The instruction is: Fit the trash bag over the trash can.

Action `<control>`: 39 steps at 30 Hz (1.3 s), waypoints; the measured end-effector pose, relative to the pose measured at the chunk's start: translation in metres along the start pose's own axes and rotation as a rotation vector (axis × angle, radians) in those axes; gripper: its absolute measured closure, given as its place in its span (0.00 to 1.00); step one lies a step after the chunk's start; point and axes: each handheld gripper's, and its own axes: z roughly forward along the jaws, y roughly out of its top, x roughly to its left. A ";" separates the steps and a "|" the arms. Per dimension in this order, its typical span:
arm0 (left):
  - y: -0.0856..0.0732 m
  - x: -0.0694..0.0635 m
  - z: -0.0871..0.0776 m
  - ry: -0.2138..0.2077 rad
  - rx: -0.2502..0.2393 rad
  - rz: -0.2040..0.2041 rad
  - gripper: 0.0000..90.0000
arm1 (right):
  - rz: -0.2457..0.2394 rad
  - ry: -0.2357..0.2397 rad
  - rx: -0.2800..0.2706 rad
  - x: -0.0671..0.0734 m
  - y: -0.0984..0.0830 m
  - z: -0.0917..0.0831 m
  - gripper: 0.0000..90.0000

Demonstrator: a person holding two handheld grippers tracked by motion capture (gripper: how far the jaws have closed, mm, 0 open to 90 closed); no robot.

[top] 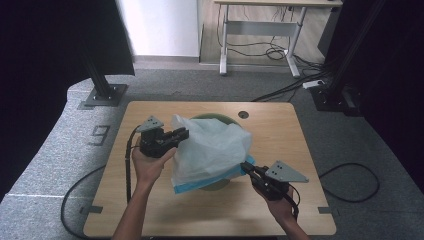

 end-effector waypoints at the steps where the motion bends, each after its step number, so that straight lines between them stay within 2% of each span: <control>1: 0.000 -0.001 -0.001 0.005 -0.002 0.002 0.78 | -0.003 0.000 -0.006 -0.001 0.002 -0.002 0.96; 4: 0.000 -0.005 -0.004 0.001 -0.004 0.030 0.64 | 0.000 0.001 -0.006 -0.003 0.007 -0.007 0.97; 8: -0.001 -0.013 -0.011 0.015 0.006 0.068 0.50 | 0.020 -0.003 0.001 -0.009 0.010 -0.010 0.97; 12: -0.001 -0.025 -0.015 0.006 0.023 0.100 0.42 | 0.030 -0.012 0.016 -0.011 0.013 -0.009 0.97; 17: -0.003 -0.042 -0.010 -0.039 0.065 0.134 0.38 | 0.013 -0.016 0.020 -0.007 0.019 -0.005 0.97; 20: -0.005 -0.049 -0.006 -0.043 0.082 0.145 0.37 | 0.010 -0.013 0.022 -0.004 0.021 -0.003 0.97; 25: -0.009 -0.058 -0.001 -0.056 0.102 0.152 0.33 | 0.009 -0.013 0.027 -0.003 0.022 -0.001 0.97; 33: -0.012 -0.074 0.008 -0.070 0.141 0.146 0.18 | -0.001 -0.022 0.030 -0.003 0.022 -0.001 0.97; 36: -0.014 -0.077 0.014 -0.057 0.159 0.147 0.18 | -0.001 -0.017 0.030 -0.002 0.021 -0.001 0.97; 39: -0.018 -0.079 0.020 -0.019 0.173 0.150 0.23 | 0.002 -0.011 0.031 -0.002 0.021 -0.001 0.97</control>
